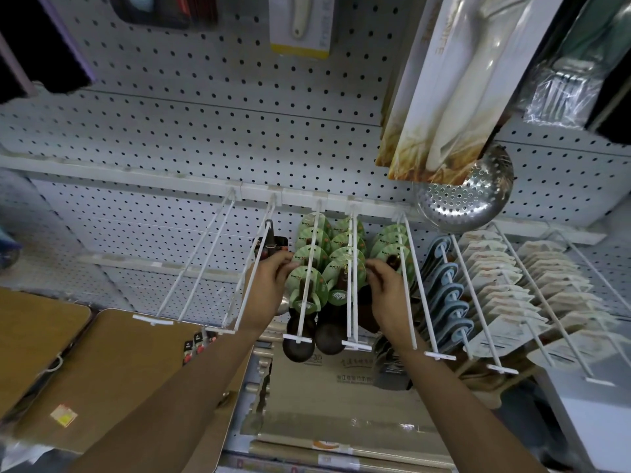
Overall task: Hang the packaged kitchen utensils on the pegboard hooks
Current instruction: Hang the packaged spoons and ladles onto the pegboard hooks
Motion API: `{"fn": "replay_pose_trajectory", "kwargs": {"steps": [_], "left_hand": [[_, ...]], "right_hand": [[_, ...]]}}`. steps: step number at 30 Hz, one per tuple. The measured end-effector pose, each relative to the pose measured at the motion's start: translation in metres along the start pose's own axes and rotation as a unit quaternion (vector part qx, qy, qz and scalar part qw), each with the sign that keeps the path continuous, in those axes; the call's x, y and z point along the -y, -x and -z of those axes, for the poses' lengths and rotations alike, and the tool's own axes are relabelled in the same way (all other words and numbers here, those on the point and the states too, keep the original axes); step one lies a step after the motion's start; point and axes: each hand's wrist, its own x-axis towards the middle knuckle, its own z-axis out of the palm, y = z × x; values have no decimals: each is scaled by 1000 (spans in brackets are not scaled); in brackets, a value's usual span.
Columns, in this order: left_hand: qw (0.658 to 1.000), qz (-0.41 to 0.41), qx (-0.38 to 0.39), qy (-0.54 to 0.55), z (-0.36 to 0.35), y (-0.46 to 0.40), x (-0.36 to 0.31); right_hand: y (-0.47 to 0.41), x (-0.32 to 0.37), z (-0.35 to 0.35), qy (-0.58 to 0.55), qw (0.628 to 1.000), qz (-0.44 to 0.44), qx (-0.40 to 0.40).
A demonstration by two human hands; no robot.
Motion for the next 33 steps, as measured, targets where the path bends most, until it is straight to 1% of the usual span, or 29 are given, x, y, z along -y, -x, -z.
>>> {"fn": "replay_pose_trajectory", "kwargs": {"steps": [3, 6, 10, 19, 22, 25, 27, 30, 33], "left_hand": [[999, 31, -12, 16, -1, 1, -2], [1000, 6, -25, 13, 1, 2, -6], [999, -1, -40, 3, 3, 3, -17], [999, -17, -23, 18, 2, -5, -13], [998, 9, -46, 30, 3, -4, 0], [991, 32, -77, 106, 5, 4, 16], [990, 30, -98, 94, 6, 14, 19], [992, 3, -73, 101, 6, 29, 11], [997, -32, -39, 65, 3, 38, 15]], "right_hand": [[0, 1, -1, -11, 1000, -2, -19], [4, 8, 0, 4, 999, 5, -42], [4, 8, -1, 28, 997, 14, -67], [4, 5, -6, 35, 999, -9, -41], [10, 2, -7, 24, 998, -36, -52], [21, -8, -9, -17, 994, -84, -68], [27, -10, -9, -43, 993, -95, -52], [33, -8, -6, -30, 997, -76, -8], [31, 2, -5, -39, 997, -62, -5]]}}
